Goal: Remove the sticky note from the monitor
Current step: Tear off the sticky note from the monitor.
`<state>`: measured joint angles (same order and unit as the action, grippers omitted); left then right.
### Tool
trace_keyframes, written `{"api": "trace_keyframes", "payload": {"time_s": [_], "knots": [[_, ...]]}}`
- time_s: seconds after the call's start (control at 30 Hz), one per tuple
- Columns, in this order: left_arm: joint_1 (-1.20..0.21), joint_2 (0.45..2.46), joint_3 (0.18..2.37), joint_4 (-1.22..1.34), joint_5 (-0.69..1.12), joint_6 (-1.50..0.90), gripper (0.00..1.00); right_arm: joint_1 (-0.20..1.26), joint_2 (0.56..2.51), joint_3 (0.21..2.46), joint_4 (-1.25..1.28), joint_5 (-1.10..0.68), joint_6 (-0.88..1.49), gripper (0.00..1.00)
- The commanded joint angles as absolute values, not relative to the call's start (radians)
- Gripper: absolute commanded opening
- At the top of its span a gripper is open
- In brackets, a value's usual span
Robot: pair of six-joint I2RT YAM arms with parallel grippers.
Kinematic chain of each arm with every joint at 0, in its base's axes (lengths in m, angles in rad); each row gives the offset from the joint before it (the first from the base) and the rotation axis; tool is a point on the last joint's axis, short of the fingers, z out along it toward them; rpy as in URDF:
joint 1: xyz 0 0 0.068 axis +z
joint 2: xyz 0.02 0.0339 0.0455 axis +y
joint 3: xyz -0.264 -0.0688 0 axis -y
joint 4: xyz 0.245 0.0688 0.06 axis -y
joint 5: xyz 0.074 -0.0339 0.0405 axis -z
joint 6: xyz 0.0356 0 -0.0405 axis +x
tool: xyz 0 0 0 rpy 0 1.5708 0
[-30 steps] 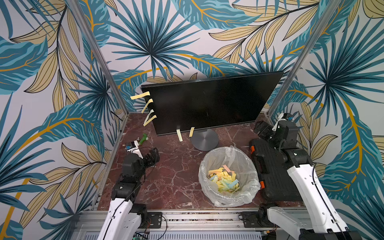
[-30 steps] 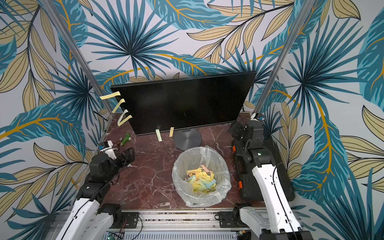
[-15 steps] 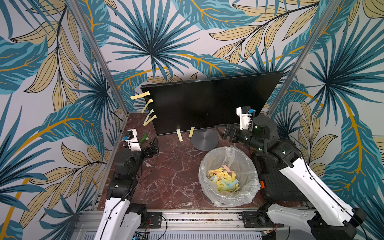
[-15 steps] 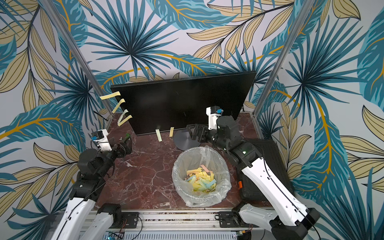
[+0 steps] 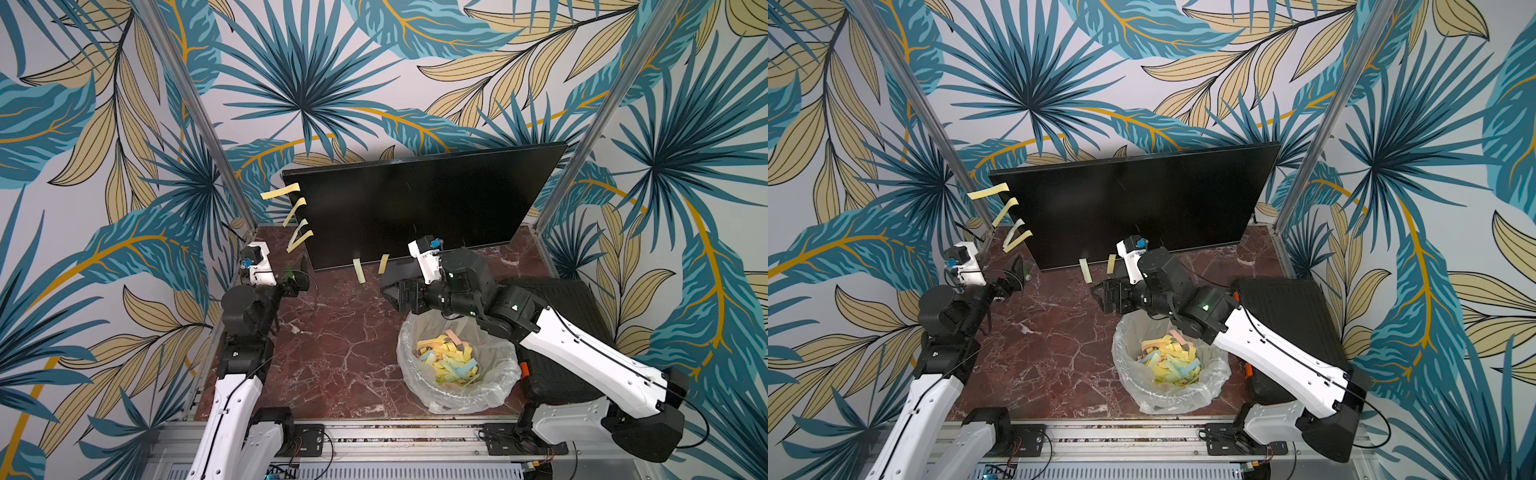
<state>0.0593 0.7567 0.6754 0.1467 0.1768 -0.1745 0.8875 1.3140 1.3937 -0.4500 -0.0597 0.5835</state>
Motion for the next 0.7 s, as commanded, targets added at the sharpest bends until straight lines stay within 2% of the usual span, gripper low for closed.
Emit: {"api": "trace_keyframes", "payload": {"time_s": [0.0, 0.4, 0.67], "knots": [[0.081, 0.752, 0.675, 0.21, 0.261, -0.168, 0.99, 0.9, 1.327, 1.416, -0.432, -0.037, 0.568, 0.89], [0.093, 0.817, 0.702, 0.209, 0.352, -0.14, 0.84, 0.912, 1.338, 1.415, -0.436, -0.033, 0.567, 0.89], [0.104, 0.861, 0.73, 0.224, 0.377, -0.134, 0.8, 0.914, 1.342, 1.413, -0.443, -0.023, 0.565, 0.89]]}}
